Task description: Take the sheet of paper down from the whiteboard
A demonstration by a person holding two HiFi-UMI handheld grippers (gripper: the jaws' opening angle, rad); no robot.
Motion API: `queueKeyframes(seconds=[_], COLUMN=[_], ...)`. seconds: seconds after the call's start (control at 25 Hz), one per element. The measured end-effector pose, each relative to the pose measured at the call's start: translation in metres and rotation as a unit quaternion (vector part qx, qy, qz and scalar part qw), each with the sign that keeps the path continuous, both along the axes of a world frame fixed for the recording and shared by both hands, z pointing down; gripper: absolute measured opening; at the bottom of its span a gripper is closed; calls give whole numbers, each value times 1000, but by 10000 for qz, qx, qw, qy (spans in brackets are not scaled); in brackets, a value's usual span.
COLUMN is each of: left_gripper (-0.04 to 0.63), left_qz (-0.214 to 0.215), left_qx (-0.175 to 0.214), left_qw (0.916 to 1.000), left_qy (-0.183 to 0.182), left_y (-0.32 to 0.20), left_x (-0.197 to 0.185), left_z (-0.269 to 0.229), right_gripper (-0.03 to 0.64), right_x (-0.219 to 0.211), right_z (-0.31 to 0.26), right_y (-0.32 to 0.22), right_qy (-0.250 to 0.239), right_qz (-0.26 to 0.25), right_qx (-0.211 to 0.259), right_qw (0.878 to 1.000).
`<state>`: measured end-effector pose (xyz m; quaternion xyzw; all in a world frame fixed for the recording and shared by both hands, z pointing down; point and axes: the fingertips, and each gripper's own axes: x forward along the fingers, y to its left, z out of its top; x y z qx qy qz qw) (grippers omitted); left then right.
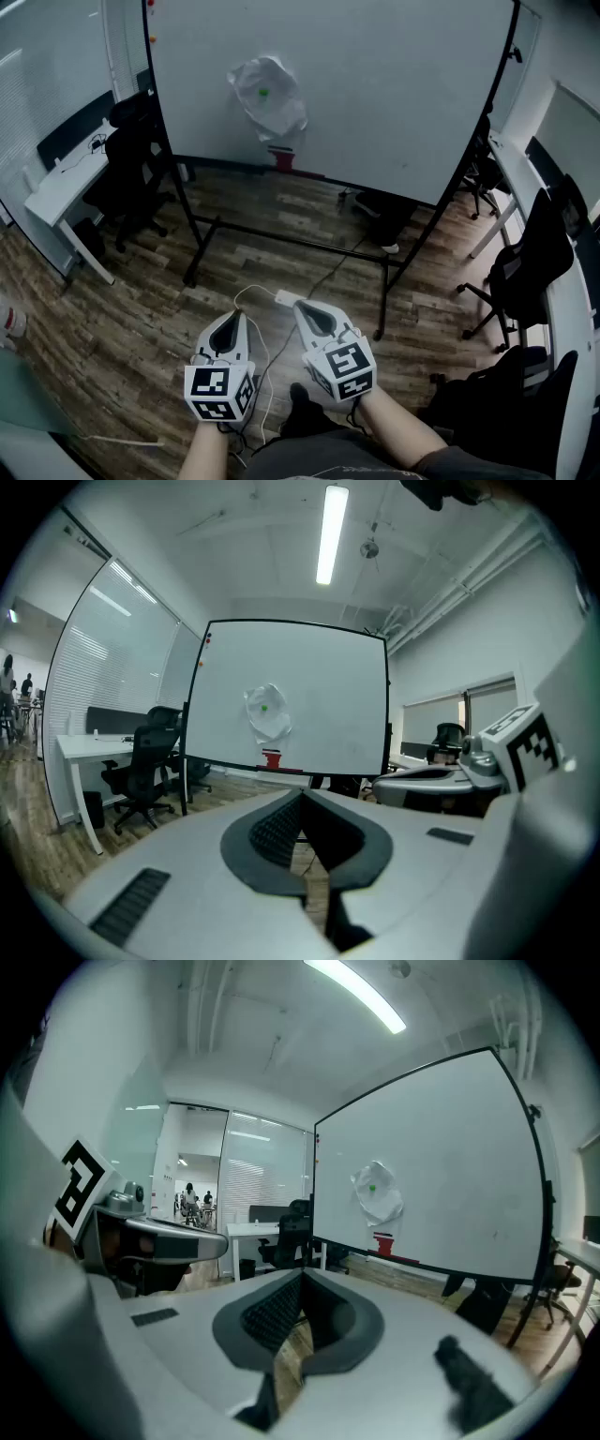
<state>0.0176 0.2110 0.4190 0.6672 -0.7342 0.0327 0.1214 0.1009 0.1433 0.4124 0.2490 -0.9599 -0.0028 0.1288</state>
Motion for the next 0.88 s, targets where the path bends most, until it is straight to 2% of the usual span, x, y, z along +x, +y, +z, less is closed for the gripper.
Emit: queueKeyframes(seconds=[0.56, 0.88], left_gripper=[14, 14], left_qz=[-124, -145], left_qx=[23, -17], left_qw=[9999, 9999], left_qy=[9, 93], left_y=[13, 20], left_x=[-13, -21], left_z=[-3, 6], right_gripper=[21, 23], right_x=[-16, -3], right_z=[12, 19], right_y=[20, 17], right_qy=[-88, -144], right_qz=[-249, 70], right_qx=[-122, -113], right_qw=[9996, 9998])
